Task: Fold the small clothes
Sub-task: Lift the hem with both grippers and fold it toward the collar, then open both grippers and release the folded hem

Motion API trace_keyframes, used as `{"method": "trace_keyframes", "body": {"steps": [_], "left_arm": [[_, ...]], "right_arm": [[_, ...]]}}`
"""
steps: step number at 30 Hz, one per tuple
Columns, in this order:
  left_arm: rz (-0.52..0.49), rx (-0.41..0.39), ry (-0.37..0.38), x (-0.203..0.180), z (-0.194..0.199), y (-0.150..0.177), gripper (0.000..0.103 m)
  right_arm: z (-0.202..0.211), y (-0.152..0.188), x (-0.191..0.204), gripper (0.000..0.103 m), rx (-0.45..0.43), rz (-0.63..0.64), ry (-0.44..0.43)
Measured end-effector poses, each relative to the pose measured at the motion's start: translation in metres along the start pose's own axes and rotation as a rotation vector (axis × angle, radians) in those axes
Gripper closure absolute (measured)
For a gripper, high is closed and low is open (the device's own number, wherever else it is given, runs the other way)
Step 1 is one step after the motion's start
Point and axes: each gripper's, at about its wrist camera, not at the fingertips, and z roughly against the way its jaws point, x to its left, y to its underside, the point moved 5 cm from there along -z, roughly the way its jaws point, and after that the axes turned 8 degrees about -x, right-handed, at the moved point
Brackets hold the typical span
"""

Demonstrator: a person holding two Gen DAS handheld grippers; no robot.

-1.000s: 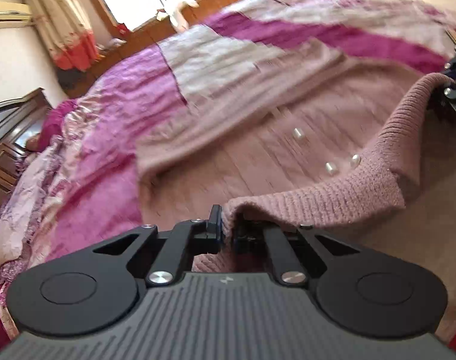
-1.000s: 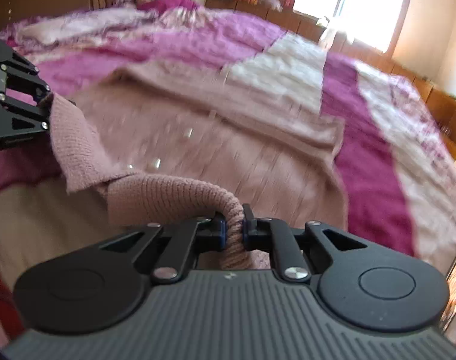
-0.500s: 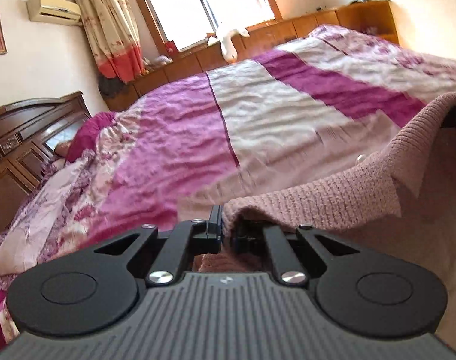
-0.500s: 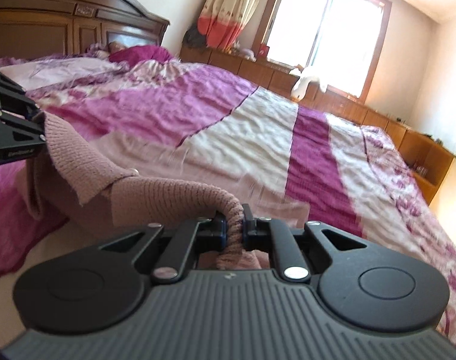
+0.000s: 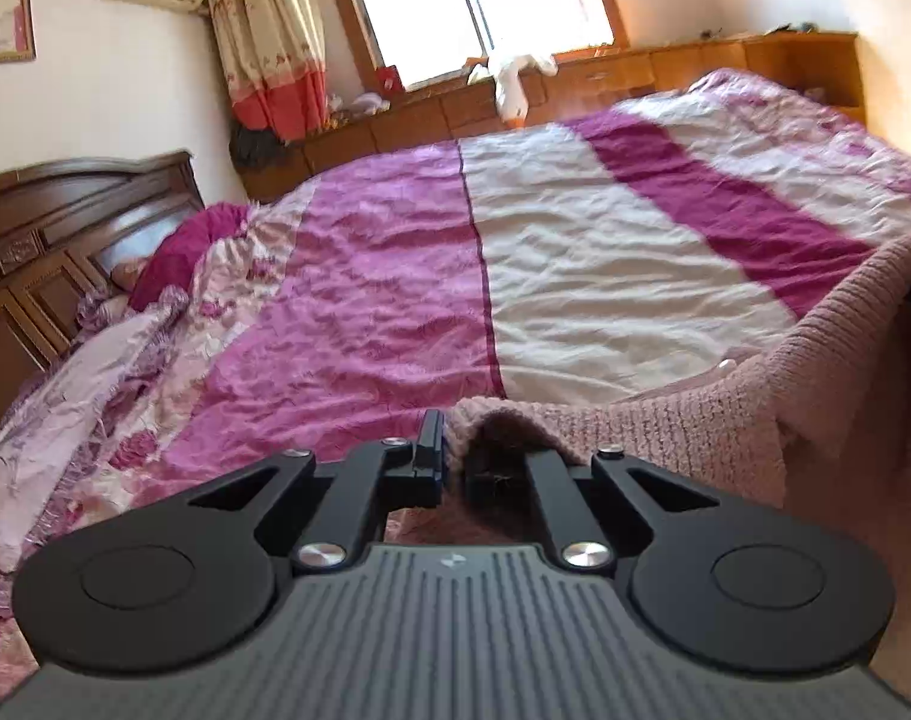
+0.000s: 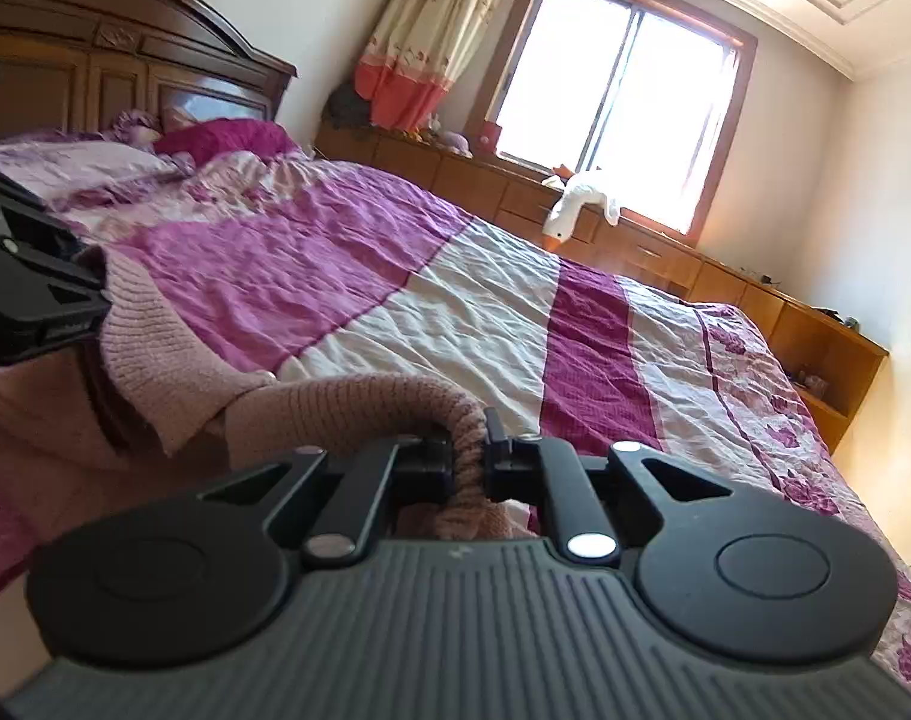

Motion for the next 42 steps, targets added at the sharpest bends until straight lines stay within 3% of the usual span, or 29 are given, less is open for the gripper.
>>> {"method": "trace_keyframes", "body": {"steps": [10, 14, 16, 22, 25, 27, 30, 35, 42], "left_arm": [[-0.019, 0.149, 0.011, -0.022, -0.119, 0.047, 0.096], [-0.054, 0.211, 0.0, -0.03, -0.146, 0.072, 0.096], [-0.088, 0.196, -0.007, -0.035, -0.149, 0.079, 0.096], [-0.114, 0.182, -0.013, -0.035, -0.142, 0.078, 0.095], [-0.121, 0.18, -0.007, -0.031, -0.127, 0.07, 0.08], [-0.117, 0.184, -0.003, -0.025, -0.117, 0.064, 0.06], [-0.129, 0.16, -0.05, -0.013, -0.096, 0.054, 0.046], [-0.104, 0.13, -0.037, 0.006, -0.059, 0.04, 0.039], [-0.158, 0.136, -0.02, 0.012, -0.021, 0.046, 0.039]], "right_arm": [[-0.09, 0.06, 0.017, 0.091, 0.169, 0.049, -0.005], [-0.108, 0.088, 0.027, 0.091, 0.249, 0.065, -0.03], [-0.111, 0.097, 0.028, 0.09, 0.253, 0.046, -0.031], [-0.108, 0.095, 0.027, 0.088, 0.253, 0.028, -0.04], [-0.103, 0.089, 0.021, 0.084, 0.249, 0.01, -0.038], [-0.098, 0.084, 0.015, 0.069, 0.249, -0.013, -0.031], [-0.084, 0.077, 0.007, 0.052, 0.224, -0.002, -0.013], [-0.059, 0.074, -0.004, 0.051, 0.205, 0.019, 0.002], [-0.025, 0.068, -0.01, 0.051, 0.178, 0.037, 0.033]]}}
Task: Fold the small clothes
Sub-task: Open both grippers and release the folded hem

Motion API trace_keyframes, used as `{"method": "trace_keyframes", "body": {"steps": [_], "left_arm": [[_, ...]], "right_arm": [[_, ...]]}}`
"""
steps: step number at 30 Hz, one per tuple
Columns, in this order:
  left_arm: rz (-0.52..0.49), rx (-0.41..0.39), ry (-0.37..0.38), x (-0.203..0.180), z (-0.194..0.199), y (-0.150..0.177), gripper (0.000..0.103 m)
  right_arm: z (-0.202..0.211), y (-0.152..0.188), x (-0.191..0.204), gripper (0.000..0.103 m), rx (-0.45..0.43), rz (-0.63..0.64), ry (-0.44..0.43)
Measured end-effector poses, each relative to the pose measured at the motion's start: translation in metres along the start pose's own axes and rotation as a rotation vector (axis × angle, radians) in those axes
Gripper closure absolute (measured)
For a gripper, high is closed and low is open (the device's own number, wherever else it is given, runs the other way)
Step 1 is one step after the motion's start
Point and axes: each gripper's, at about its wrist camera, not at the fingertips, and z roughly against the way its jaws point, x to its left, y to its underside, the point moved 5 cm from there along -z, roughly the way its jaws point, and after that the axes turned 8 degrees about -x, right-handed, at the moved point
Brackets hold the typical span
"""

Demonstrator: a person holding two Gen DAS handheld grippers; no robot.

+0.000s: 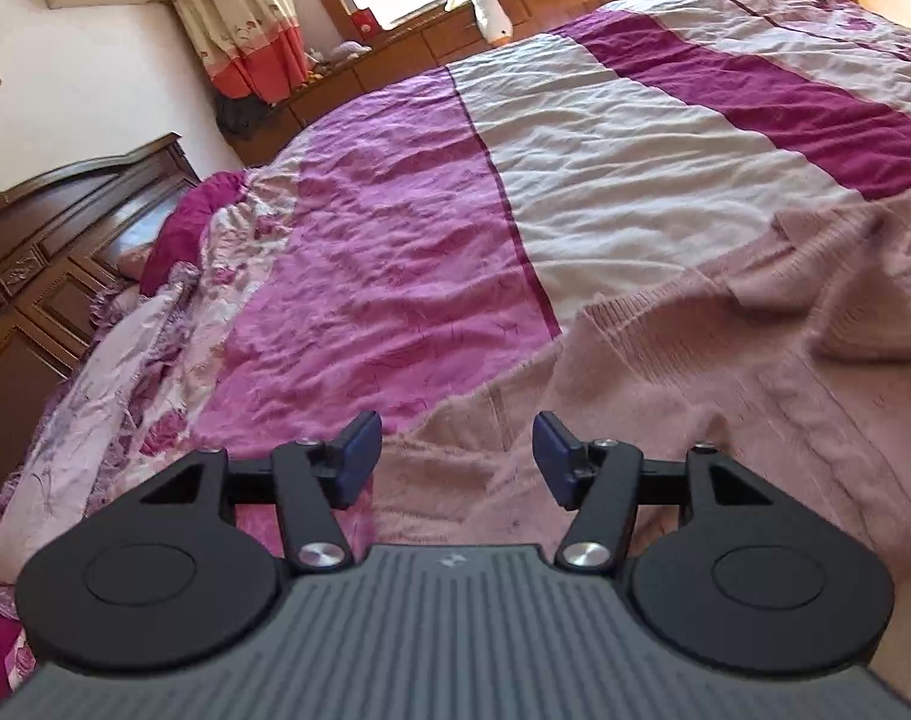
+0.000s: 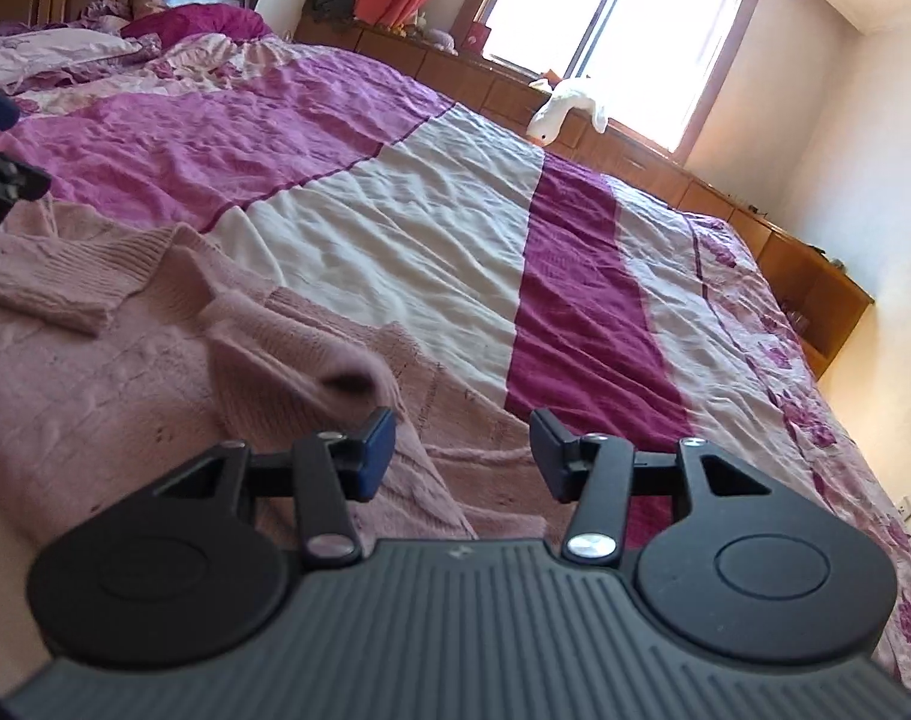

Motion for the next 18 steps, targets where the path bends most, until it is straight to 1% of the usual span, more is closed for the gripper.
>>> {"method": "trace_keyframes", "body": {"steps": [3, 5, 8, 11, 14, 18], "left_arm": [[0.018, 0.01, 0.054, -0.002, 0.009, 0.01, 0.039], [0.026, 0.015, 0.097, -0.005, 0.012, 0.017, 0.039], [0.013, 0.019, 0.136, -0.013, 0.012, 0.026, 0.039], [-0.011, 0.01, 0.166, -0.022, 0.012, 0.032, 0.039], [-0.036, 0.009, 0.197, -0.032, 0.006, 0.036, 0.039], [-0.073, 0.014, 0.196, -0.043, -0.01, 0.043, 0.039]], "right_arm": [[0.012, 0.001, 0.001, 0.051, -0.007, -0.019, -0.014], [0.018, 0.003, 0.004, 0.051, -0.01, -0.029, -0.042], [0.023, 0.006, 0.012, 0.051, -0.017, -0.014, -0.091], [0.02, 0.009, 0.022, 0.051, -0.008, 0.01, -0.113], [0.016, 0.013, 0.03, 0.051, 0.002, 0.005, -0.141], [0.007, 0.018, 0.039, 0.051, 0.026, 0.0, -0.162]]}}
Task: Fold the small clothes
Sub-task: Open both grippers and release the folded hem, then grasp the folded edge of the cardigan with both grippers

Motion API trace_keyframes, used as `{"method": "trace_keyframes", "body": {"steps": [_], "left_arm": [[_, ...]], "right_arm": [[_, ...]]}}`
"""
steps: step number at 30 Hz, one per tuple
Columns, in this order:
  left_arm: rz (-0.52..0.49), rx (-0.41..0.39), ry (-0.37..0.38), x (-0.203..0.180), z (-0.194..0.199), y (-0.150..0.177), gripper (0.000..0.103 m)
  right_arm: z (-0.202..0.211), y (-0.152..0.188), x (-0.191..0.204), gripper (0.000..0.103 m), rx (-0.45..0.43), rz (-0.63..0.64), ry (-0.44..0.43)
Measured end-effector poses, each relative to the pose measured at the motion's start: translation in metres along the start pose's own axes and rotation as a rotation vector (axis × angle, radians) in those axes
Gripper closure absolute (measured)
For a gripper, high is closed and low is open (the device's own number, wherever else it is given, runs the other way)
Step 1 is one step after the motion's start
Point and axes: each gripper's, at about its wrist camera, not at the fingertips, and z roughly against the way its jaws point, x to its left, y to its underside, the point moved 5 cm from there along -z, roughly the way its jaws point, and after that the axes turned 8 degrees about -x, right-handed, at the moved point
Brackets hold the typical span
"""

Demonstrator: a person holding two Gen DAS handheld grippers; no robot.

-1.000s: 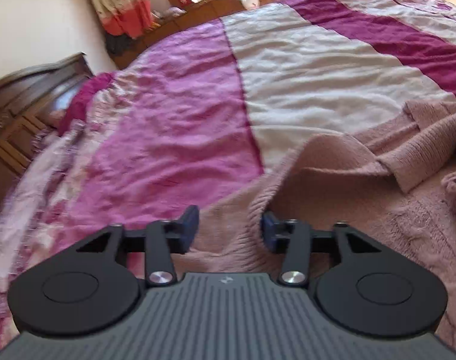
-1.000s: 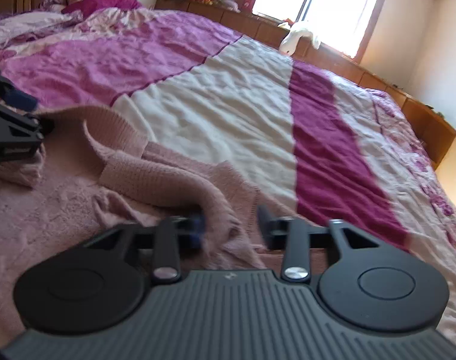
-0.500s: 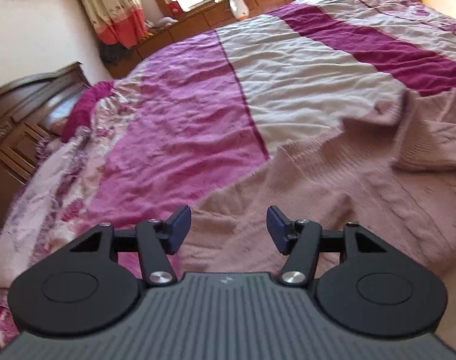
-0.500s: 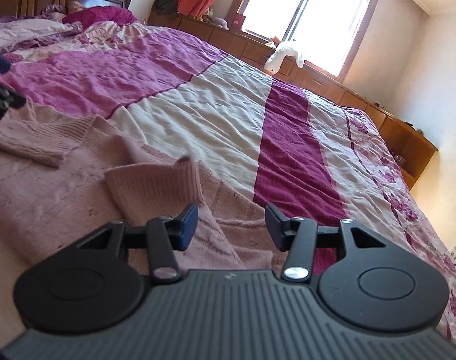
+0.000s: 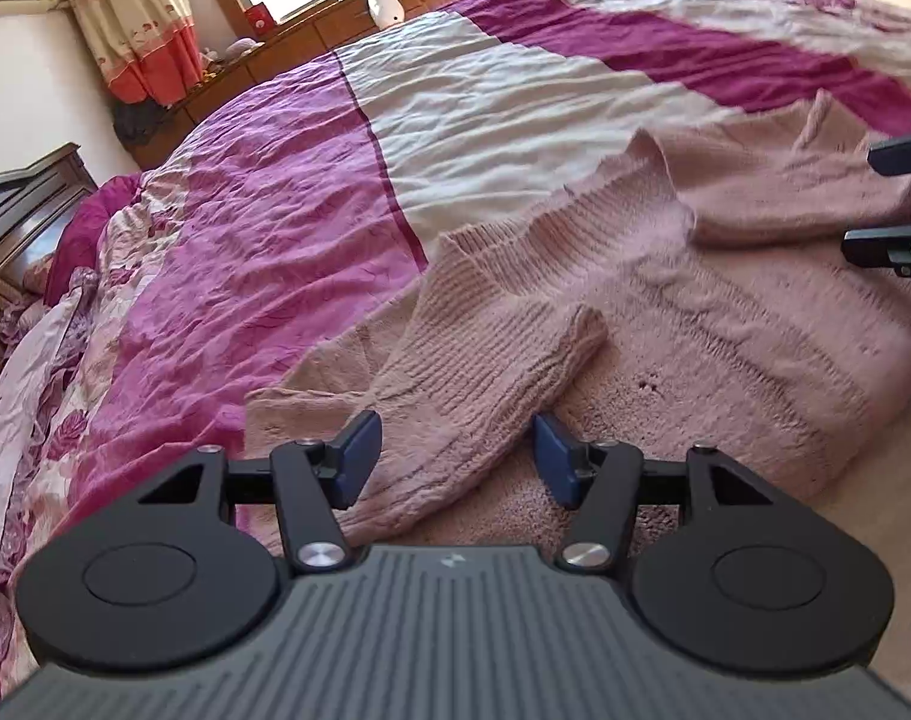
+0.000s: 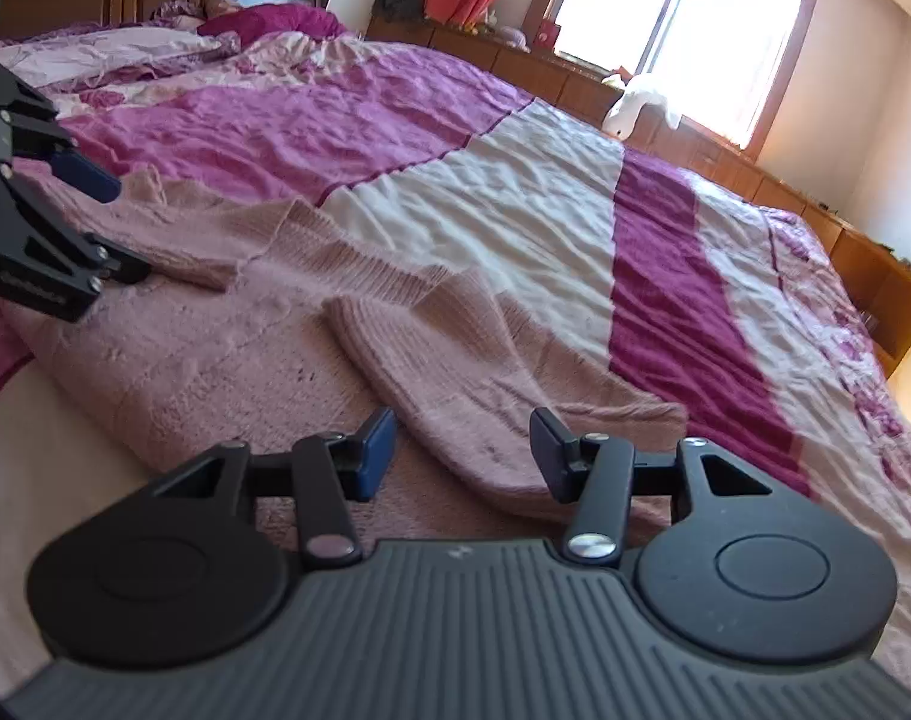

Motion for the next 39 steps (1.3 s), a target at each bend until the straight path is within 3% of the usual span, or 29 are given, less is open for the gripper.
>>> {"method": "trace_keyframes", "body": {"steps": [2, 4, 6, 13, 16, 20, 21, 27, 34, 35, 36, 39], "left_arm": [[-0.004, -0.004, 0.002, -0.001, -0.008, 0.002, 0.039], [0.023, -0.015, 0.018, 0.002, -0.012, 0.002, 0.046], [0.074, -0.016, 0.054, 0.008, -0.014, 0.0, 0.089], [0.229, -0.064, -0.065, 0.062, -0.016, -0.011, 0.091], [0.282, -0.024, -0.146, 0.089, -0.032, -0.004, 0.091], [0.308, 0.048, -0.185, 0.106, -0.053, 0.013, 0.089], [0.305, 0.062, -0.194, 0.107, -0.057, 0.017, 0.082], [0.36, 0.057, -0.207, 0.116, -0.053, 0.031, 0.06], [0.404, 0.039, -0.165, 0.108, -0.017, 0.028, 0.049], [0.4, 0.024, -0.156, 0.106, -0.01, 0.026, 0.047], [0.398, 0.012, -0.149, 0.105, -0.004, 0.025, 0.045], [0.399, -0.013, -0.126, 0.1, 0.008, 0.02, 0.037]], "right_arm": [[-0.004, 0.003, 0.002, 0.051, 0.008, -0.001, 0.001], [-0.006, 0.005, 0.002, 0.051, 0.009, -0.009, 0.001], [-0.006, 0.007, 0.002, 0.051, 0.009, -0.018, -0.001], [-0.007, 0.01, -0.001, 0.051, 0.005, -0.024, -0.011], [-0.008, 0.01, -0.001, 0.051, 0.006, -0.019, -0.01], [-0.009, 0.008, 0.0, 0.051, 0.01, -0.01, -0.01], [-0.009, 0.008, 0.001, 0.051, 0.011, -0.006, -0.01], [-0.014, 0.002, 0.003, 0.051, 0.012, 0.026, -0.011], [-0.028, -0.003, 0.005, 0.053, -0.015, 0.025, -0.019], [-0.03, -0.003, 0.005, 0.062, -0.02, 0.015, -0.026], [-0.031, -0.003, 0.004, 0.081, -0.017, 0.005, -0.032], [-0.03, -0.011, -0.008, 0.091, -0.029, -0.072, -0.017]]}}
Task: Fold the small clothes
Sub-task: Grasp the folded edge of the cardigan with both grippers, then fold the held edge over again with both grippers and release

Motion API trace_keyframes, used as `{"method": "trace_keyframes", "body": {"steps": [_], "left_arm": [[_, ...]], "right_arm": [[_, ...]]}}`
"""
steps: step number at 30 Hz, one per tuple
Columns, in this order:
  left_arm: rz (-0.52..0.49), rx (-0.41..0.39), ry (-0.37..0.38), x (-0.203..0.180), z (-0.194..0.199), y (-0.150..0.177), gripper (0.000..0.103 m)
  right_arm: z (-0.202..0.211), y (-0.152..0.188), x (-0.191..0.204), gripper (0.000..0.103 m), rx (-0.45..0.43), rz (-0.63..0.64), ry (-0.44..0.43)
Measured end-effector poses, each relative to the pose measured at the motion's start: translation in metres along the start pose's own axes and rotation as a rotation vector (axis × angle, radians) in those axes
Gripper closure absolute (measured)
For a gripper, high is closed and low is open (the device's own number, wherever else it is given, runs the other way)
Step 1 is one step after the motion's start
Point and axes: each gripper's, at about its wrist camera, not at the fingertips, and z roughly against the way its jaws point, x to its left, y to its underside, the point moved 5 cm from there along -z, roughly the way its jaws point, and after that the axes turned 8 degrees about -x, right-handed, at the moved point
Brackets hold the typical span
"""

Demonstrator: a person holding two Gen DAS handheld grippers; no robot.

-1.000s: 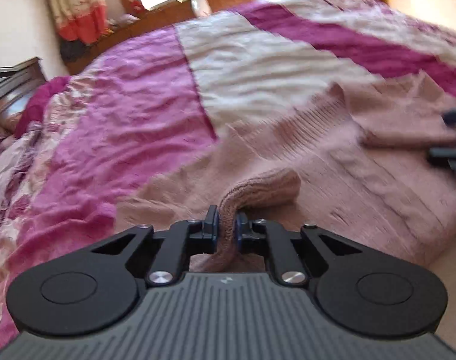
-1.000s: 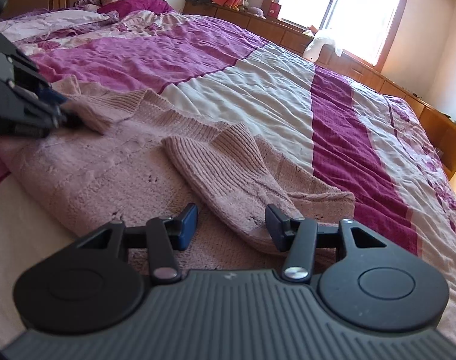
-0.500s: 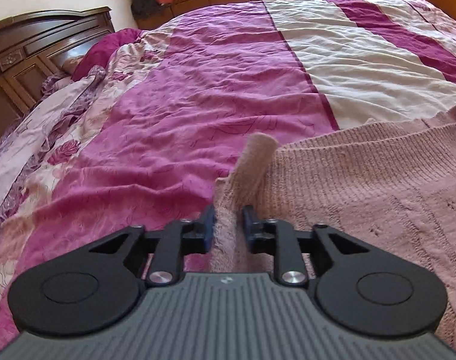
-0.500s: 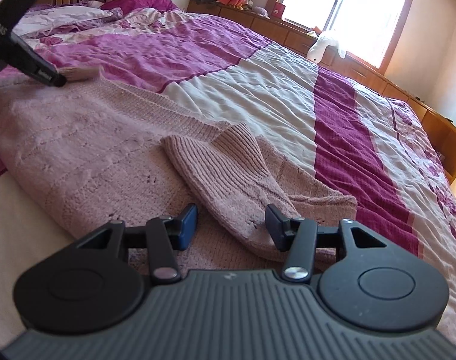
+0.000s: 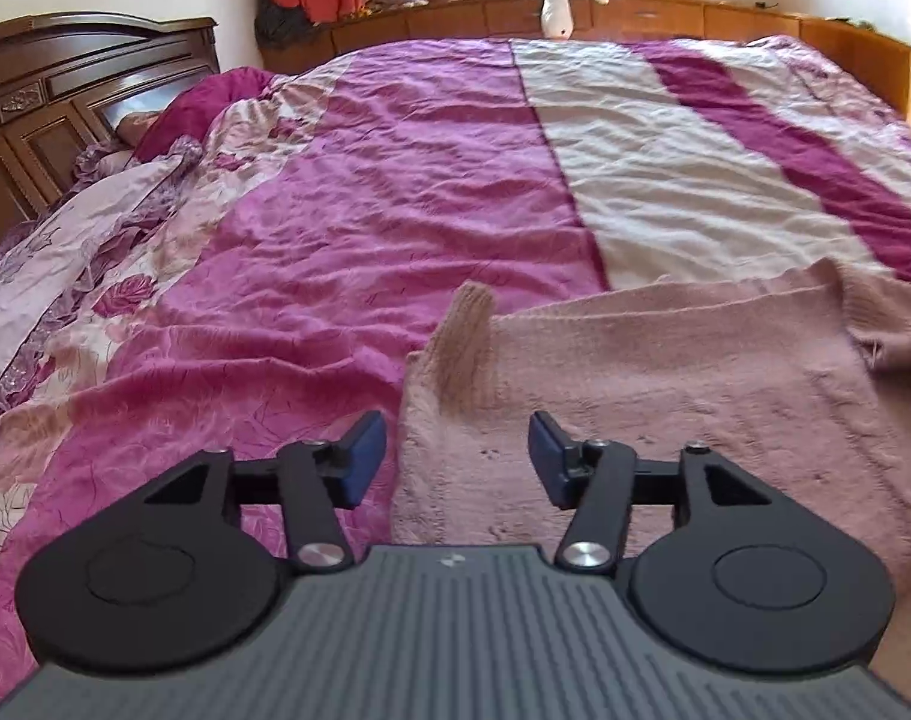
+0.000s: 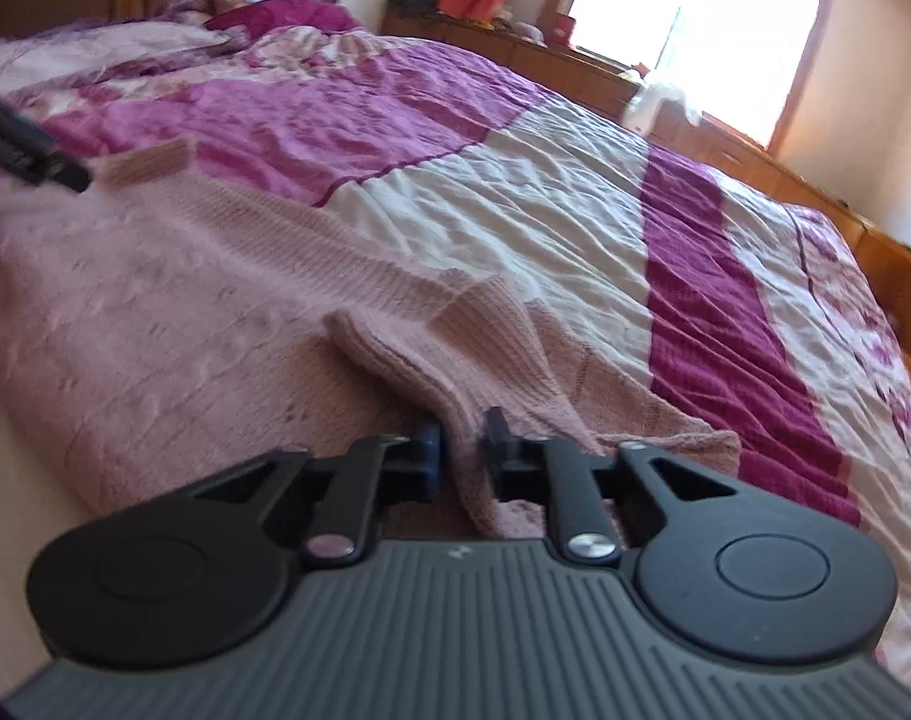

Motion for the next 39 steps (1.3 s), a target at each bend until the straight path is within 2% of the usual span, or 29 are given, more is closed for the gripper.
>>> {"method": "trace_keyframes", "body": {"steps": [6, 10, 14, 18, 21, 24, 29, 32, 35, 39], "left_arm": [[-0.003, 0.017, 0.018, -0.005, -0.002, 0.002, 0.034], [0.014, 0.045, 0.005, -0.003, -0.014, 0.01, 0.034], [0.035, 0.076, -0.011, 0.003, -0.029, 0.019, 0.034], [0.059, 0.068, -0.006, 0.011, -0.035, 0.014, 0.034], [0.08, 0.04, 0.012, 0.016, -0.039, 0.004, 0.034], [0.087, 0.021, 0.016, 0.018, -0.048, -0.006, 0.034], [0.114, 0.045, -0.051, 0.027, -0.08, -0.013, 0.034], [0.142, 0.093, -0.103, 0.037, -0.099, -0.004, 0.034], [0.22, 0.121, -0.097, 0.049, -0.108, 0.004, 0.026], [0.254, 0.137, -0.09, 0.058, -0.107, 0.007, 0.023]], "right_arm": [[0.004, -0.02, -0.062, 0.092, -0.066, -0.213, 0.145], [-0.013, -0.003, -0.102, 0.092, 0.002, -0.307, 0.228], [-0.035, 0.032, -0.123, 0.09, 0.129, -0.332, 0.296], [-0.033, 0.051, -0.134, 0.089, 0.153, -0.378, 0.33], [-0.016, 0.051, -0.138, 0.089, 0.126, -0.461, 0.319], [0.003, 0.042, -0.132, 0.089, 0.071, -0.483, 0.291], [0.024, 0.025, -0.11, 0.088, -0.009, -0.476, 0.18], [0.021, 0.029, -0.095, 0.088, 0.009, -0.452, 0.114], [0.008, 0.046, -0.087, 0.09, 0.076, -0.431, 0.116], [0.004, 0.049, -0.085, 0.091, 0.051, -0.43, 0.123]]}}
